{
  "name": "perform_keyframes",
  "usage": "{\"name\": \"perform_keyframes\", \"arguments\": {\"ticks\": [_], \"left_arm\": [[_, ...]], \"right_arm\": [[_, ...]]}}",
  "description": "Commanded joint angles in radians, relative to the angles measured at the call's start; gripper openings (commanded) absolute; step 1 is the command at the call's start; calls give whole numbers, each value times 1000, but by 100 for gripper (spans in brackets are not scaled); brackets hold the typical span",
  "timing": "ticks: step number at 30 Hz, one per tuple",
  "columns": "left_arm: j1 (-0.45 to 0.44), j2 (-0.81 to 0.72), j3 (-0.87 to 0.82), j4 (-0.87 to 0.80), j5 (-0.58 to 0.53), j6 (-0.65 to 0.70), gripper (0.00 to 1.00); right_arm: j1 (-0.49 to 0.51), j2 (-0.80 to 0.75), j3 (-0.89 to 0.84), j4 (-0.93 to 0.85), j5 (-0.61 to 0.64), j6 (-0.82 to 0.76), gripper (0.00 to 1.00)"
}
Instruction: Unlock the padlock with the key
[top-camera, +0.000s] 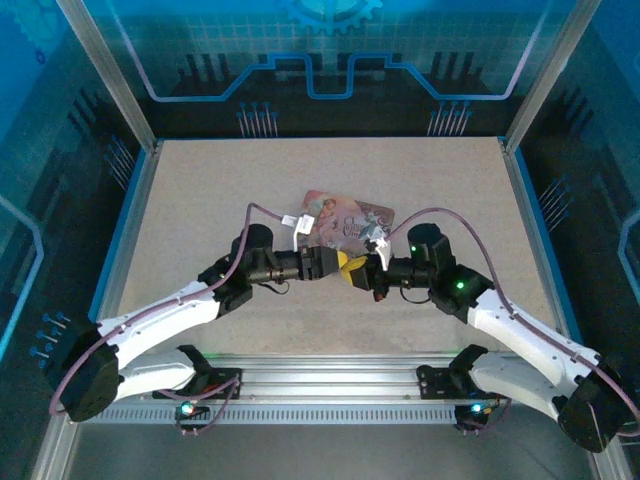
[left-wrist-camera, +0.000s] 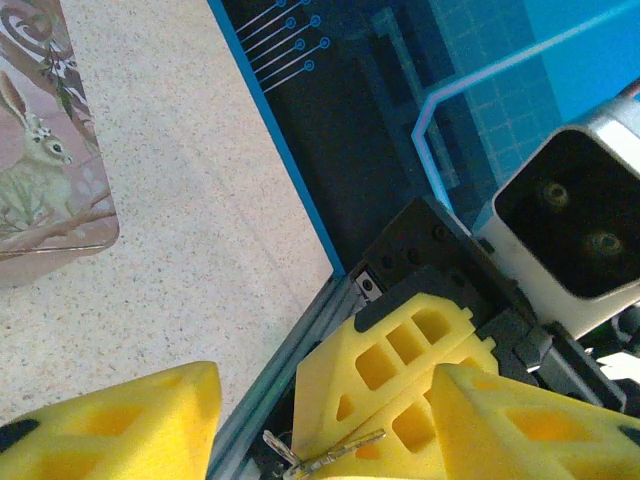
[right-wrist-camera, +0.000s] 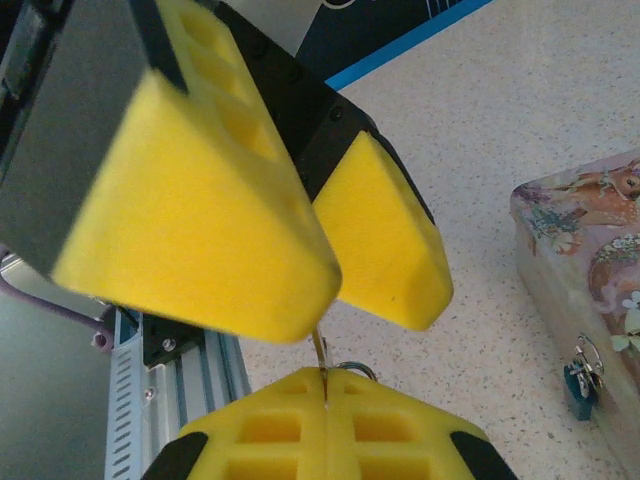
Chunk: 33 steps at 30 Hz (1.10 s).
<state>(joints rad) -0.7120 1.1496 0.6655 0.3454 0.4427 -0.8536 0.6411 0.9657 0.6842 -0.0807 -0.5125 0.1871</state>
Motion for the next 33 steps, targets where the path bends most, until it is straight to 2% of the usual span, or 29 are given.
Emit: {"name": "perform_keyframes", "arguments": {"ticks": [1,11,14,18,27,33], "left_arm": [[-10,5,29,-10,21,44,54],[-11,3,22,-16,18,55,31],[-11,1,22,-14,16,57,17],[-10,-6,22,1,1,53,0],[-13,-20,16,38,-29,32,0],[-13,-19,13,57,-36,23,0]], "right_arm": [[-16,22,48,-40,-43,-15,0],[-26,28,49,-17,-49,17,0],[-30,28,48,-19,-54,20,1],[-52,11,20,11,-82,50,12],[-147,-83,-111,270,-220,246,41],[-149,-56,-117,311,-241,293,49]]}}
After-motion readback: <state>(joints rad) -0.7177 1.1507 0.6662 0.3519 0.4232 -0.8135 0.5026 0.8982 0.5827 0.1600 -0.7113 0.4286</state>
